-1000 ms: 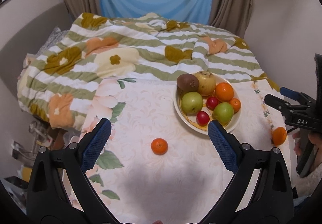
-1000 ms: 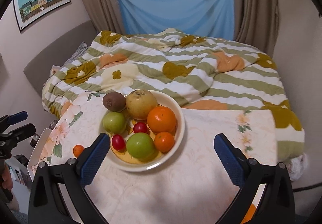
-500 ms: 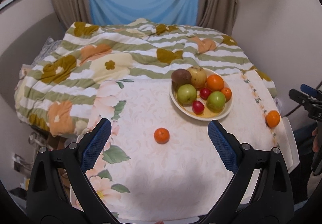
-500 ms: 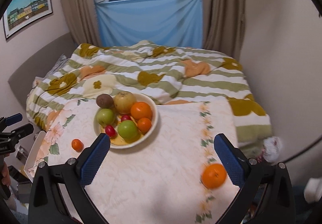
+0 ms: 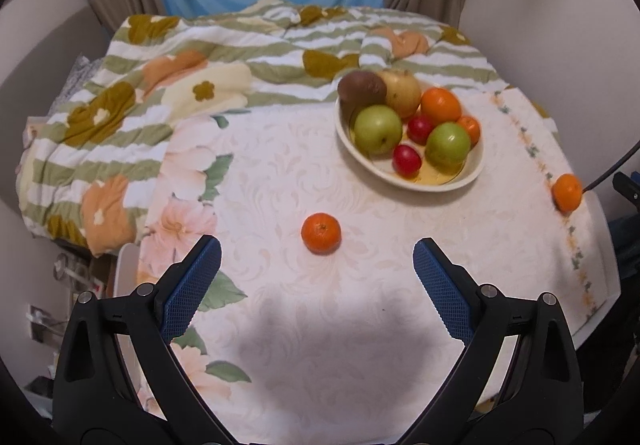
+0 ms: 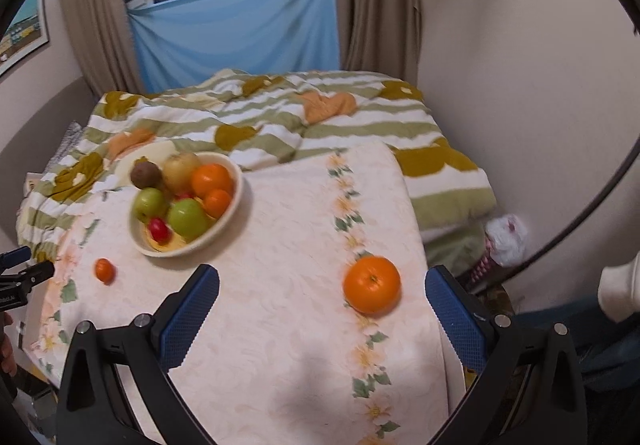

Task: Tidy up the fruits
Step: 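Move the left tool to a mandarin while the right tool approaches the large orange, then close the left tool on the mandarin while the right tool grasps the large orange, then carry the mandarin with the left tool to the bowl while the right tool carries the orange, then open the left tool over the bowl while the right tool releases the orange into it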

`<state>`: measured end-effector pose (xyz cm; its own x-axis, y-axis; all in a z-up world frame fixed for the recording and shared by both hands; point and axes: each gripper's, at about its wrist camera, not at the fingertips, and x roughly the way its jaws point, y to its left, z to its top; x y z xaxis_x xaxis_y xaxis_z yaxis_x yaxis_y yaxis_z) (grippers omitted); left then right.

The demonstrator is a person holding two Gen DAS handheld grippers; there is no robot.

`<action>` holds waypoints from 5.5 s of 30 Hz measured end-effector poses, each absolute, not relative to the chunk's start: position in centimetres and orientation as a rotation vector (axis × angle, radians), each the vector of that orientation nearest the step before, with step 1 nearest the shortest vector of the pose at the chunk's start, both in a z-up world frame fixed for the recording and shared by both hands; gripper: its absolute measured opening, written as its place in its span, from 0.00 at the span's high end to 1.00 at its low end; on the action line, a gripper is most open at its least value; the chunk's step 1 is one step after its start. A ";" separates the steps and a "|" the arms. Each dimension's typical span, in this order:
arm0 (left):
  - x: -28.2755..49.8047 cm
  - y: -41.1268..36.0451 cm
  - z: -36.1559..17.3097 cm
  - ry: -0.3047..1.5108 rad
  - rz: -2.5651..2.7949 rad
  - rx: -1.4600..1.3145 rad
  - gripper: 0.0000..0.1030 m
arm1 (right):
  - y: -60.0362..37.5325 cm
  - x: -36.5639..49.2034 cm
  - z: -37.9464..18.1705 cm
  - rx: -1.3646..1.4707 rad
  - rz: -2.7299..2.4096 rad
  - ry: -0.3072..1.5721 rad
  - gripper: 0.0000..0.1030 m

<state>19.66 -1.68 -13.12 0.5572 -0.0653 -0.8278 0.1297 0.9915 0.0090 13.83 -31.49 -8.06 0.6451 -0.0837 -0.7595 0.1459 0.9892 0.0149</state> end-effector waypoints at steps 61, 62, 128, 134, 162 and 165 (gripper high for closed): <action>23.3 -0.8 -17.9 1.083 -0.128 0.012 0.58 | -33.1 19.5 -13.6 0.094 -0.134 1.014 0.47; 23.1 -0.6 -17.5 1.077 -0.126 0.009 0.58 | -32.7 19.6 -13.2 0.090 -0.124 1.008 0.47; 33.8 -12.9 -13.7 1.019 -0.280 0.078 0.00 | -28.7 31.1 -8.9 0.006 0.205 0.965 0.47; 32.2 -10.1 -12.6 1.007 -0.253 0.075 0.00 | -27.5 30.5 -8.3 0.001 0.200 0.954 0.47; 27.8 2.2 -11.7 0.997 0.031 -0.036 0.00 | -17.8 33.1 -12.6 -0.025 0.378 0.972 0.47; 27.5 2.5 -12.4 1.008 0.047 -0.053 0.00 | -17.6 33.4 -13.4 -0.025 0.382 0.977 0.47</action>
<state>27.46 2.55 -12.42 0.5325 0.0147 -0.8463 -0.0635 0.9977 -0.0226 33.39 -17.65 -13.37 0.4986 0.3045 -0.8116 -0.3270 0.9332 0.1493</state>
